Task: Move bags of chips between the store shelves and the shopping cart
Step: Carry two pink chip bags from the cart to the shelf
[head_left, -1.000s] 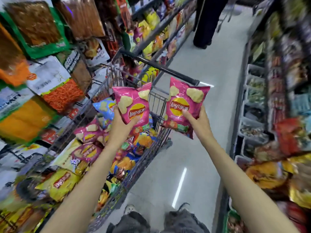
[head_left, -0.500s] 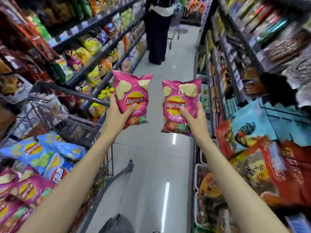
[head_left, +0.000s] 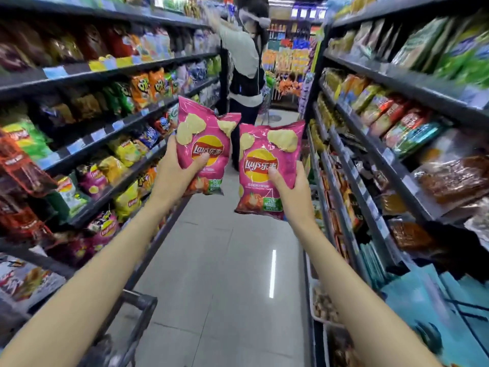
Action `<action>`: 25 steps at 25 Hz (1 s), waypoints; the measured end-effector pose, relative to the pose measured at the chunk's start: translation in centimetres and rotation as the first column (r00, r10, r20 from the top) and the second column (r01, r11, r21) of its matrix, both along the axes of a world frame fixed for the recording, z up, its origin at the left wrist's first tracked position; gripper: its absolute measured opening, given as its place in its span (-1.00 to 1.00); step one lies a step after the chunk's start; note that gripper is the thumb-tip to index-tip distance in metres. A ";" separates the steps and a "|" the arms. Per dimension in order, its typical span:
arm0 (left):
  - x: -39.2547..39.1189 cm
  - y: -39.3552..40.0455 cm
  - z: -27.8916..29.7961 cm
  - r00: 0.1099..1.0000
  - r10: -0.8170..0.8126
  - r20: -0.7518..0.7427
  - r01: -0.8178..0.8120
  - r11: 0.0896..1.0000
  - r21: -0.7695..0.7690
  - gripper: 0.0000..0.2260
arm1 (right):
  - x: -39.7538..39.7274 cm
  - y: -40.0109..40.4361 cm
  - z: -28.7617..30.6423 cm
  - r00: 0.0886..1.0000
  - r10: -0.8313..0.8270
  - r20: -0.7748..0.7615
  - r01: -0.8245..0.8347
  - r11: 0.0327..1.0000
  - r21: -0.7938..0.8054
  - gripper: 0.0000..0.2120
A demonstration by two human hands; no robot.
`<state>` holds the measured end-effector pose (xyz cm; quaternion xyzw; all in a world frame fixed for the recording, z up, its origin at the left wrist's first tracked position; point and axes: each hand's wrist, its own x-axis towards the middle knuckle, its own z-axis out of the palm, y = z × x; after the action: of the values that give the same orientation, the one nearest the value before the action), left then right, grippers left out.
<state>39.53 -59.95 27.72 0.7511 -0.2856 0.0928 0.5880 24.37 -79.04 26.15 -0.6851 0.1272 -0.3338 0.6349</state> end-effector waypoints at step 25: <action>48.8 0.6 19.8 0.849 0.467 0.247 -0.435 0.884 -0.174 -0.53 | 62.7 -4.9 20.0 0.752 0.591 0.292 -0.513 0.803 -0.304 -0.50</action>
<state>88.32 -59.39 47.51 0.7420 -0.1765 0.3500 0.5439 87.04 -83.92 46.18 -0.6769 -0.2396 -0.2651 0.6435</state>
